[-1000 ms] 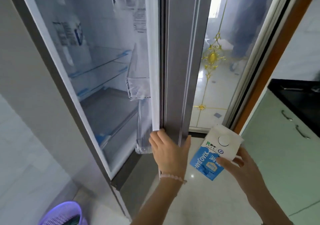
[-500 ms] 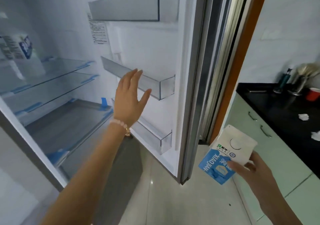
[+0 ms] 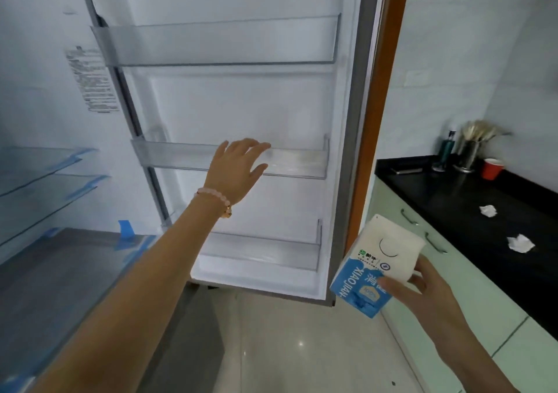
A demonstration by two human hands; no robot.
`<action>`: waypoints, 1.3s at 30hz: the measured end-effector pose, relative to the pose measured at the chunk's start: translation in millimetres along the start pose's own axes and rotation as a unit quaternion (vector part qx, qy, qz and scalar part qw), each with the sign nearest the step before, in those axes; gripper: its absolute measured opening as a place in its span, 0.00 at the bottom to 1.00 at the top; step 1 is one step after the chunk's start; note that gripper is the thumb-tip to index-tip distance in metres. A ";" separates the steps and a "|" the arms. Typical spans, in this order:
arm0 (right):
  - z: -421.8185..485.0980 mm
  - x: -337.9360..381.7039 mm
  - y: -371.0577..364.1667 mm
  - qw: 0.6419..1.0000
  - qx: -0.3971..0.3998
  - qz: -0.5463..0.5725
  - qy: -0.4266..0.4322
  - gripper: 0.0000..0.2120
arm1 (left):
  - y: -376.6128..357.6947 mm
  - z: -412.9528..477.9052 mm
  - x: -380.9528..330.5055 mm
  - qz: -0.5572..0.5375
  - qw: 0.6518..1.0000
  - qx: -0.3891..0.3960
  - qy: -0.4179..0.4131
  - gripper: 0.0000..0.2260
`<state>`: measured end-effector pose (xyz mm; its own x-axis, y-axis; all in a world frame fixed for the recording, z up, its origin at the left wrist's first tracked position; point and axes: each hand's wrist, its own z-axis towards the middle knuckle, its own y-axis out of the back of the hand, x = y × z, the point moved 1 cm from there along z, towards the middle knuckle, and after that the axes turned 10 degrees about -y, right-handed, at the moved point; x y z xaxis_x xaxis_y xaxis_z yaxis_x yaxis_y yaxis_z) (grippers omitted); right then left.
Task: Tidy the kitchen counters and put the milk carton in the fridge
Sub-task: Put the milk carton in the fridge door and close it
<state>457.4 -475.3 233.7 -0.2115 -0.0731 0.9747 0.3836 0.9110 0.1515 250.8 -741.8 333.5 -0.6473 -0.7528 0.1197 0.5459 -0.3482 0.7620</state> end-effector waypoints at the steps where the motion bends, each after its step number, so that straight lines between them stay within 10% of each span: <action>1: 9.1 4.1 -6.2 1.000 -0.008 0.003 0.005 0.24 | -3.1 6.3 12.7 -0.005 1.000 -0.009 0.000 0.16; 16: 141.3 50.6 -112.9 0.997 -0.064 -0.023 0.033 0.25 | -63.8 49.2 108.2 0.019 0.995 -0.089 0.039 0.07; 39: 325.9 50.4 -163.9 0.955 0.188 -0.230 0.017 0.32 | -71.6 53.8 102.9 0.043 0.991 -0.095 0.079 0.10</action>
<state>91.0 -496.0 204.3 -0.2486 -0.5082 0.8246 -0.0939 0.8599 0.5017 116.6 -764.3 325.5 -0.5104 -0.8574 0.0666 0.6958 -0.3662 0.6179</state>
